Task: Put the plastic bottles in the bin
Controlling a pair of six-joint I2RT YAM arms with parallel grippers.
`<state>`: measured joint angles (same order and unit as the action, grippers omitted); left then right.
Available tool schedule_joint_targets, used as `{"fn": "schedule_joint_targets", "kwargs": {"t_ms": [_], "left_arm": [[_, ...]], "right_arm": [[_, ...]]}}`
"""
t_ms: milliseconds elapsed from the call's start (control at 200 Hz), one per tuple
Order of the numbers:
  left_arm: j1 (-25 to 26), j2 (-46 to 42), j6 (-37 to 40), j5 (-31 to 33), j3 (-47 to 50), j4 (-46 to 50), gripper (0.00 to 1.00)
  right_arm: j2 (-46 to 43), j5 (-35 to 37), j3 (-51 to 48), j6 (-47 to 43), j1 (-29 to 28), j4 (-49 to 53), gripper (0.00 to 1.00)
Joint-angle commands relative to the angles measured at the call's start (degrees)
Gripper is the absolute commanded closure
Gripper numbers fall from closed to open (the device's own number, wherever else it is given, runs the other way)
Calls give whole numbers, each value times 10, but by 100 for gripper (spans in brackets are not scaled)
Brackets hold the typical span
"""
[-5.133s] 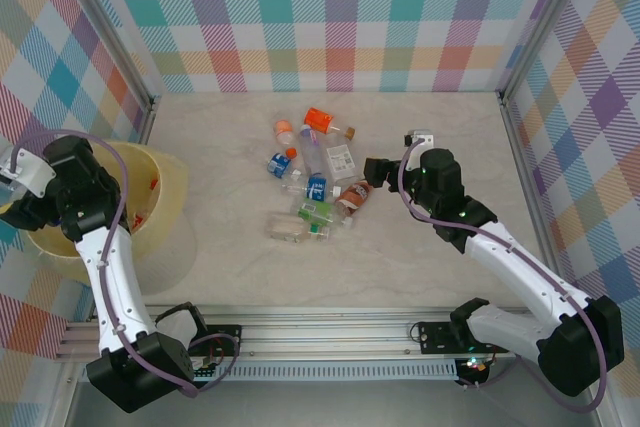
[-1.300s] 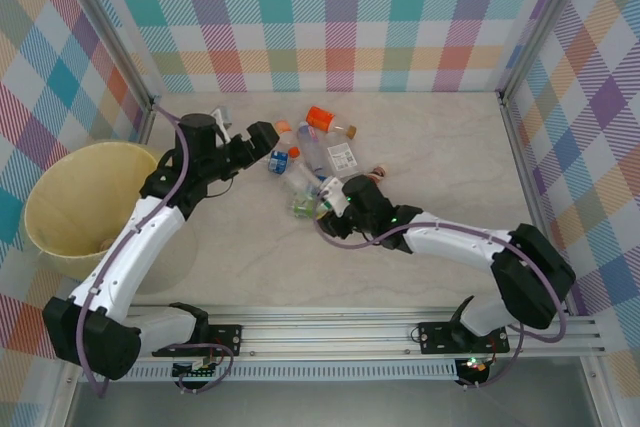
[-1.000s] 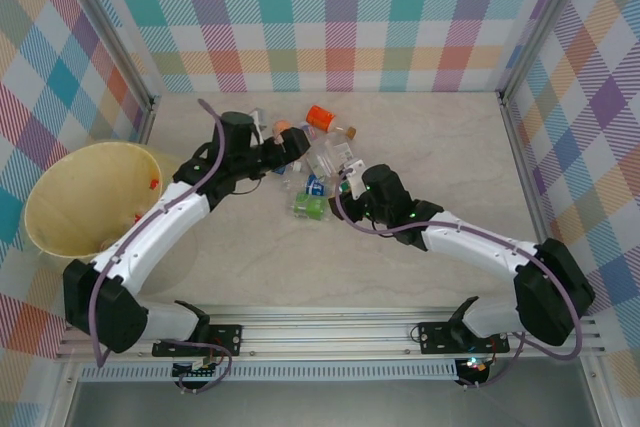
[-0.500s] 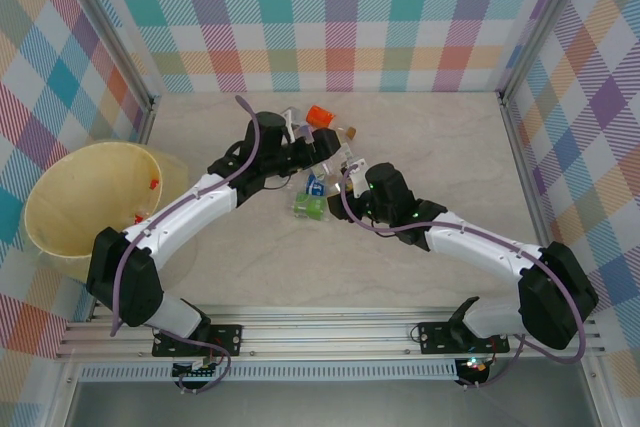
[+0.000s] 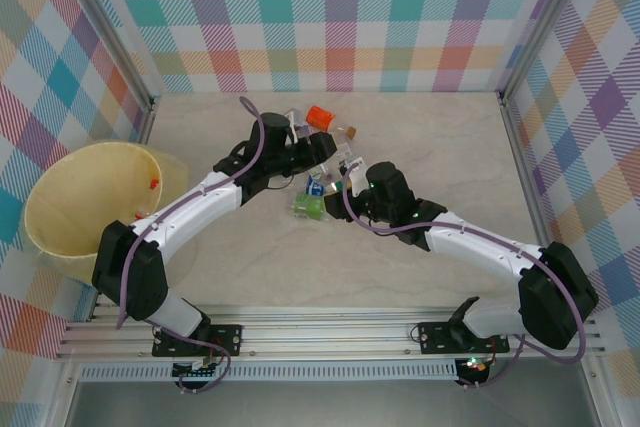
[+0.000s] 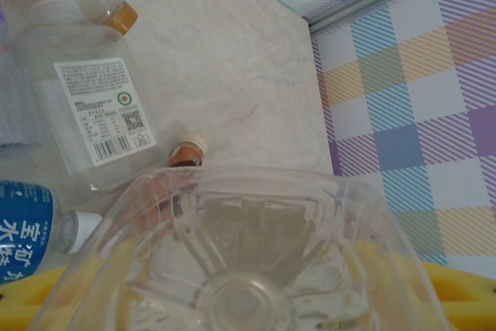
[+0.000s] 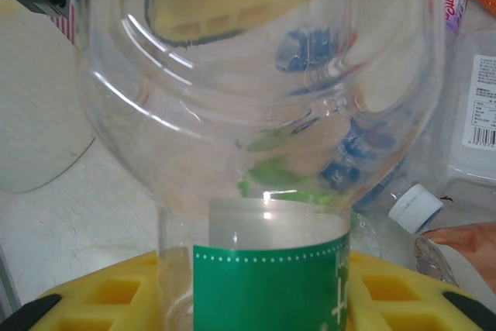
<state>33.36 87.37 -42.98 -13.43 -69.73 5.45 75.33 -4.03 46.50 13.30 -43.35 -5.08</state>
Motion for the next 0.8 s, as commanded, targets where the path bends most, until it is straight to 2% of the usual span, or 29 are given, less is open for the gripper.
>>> {"fn": "schedule_joint_targets", "kwargs": {"t_ms": [0, 50, 135, 200, 375, 525, 635, 795], "left_arm": [[5, -7, 8, 4, -15, 3, 41], [5, -10, 10, 3, -15, 3, 44], [5, -17, 17, 14, -16, 8, 45], [4, -25, 24, 28, -16, 16, 45], [-1, -47, 29, 53, -13, 22, 45], [-8, -60, 32, 64, -14, 37, 45], [-16, -68, 43, 74, -24, 59, 45], [-27, -95, 88, 127, -52, 128, 45]], "right_arm": [[-8, -18, 20, -11, 1, -16, 64], [-10, -28, 21, -20, 1, -10, 55], [-16, -36, 21, -29, 0, 2, 33], [-22, -49, 22, -44, 0, 18, 21], [-55, -76, 11, -67, 1, 47, 0], [-103, -87, 8, -80, 0, 57, 0], [-138, 2, -2, -70, 1, 48, 0], [-195, 111, -60, -59, 0, -40, 0]]}}
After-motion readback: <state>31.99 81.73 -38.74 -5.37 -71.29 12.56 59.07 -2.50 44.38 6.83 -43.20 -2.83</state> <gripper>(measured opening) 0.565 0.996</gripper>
